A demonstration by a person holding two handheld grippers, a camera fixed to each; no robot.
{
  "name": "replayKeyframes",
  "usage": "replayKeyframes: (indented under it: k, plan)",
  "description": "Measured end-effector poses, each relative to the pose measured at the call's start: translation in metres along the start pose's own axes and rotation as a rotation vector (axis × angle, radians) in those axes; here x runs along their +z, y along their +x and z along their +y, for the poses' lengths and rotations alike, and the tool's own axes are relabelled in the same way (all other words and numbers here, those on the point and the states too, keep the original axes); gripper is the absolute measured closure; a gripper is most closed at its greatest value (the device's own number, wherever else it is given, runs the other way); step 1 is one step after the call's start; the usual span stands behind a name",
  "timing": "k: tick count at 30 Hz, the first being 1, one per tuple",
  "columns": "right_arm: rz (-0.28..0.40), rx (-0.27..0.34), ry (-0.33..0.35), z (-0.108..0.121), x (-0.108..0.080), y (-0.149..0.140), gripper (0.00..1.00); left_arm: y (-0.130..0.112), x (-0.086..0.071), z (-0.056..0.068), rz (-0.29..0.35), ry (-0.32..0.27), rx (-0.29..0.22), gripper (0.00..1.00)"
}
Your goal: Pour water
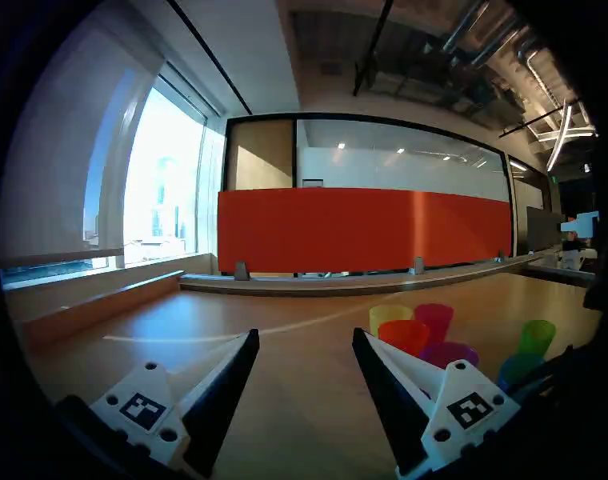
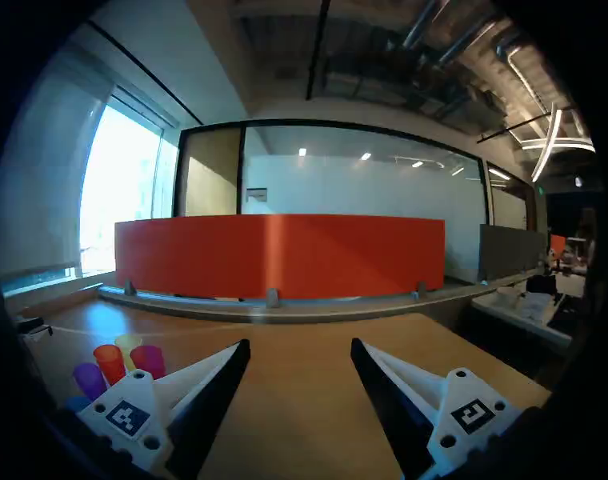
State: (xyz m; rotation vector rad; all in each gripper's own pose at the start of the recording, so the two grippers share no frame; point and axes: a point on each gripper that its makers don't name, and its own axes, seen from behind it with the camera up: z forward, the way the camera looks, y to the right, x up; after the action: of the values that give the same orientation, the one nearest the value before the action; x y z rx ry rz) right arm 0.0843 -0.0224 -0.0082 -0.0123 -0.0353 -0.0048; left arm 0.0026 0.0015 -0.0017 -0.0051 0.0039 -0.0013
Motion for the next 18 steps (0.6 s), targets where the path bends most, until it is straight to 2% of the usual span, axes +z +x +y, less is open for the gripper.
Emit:
replayKeyframes:
  k: [18]
  plan:
    - [0.022, -0.045, 0.014, -0.0025, -0.0060, -0.0039, 0.03, -0.0016, 0.0023, 0.0034, -0.004, -0.013, 0.001, 0.14]
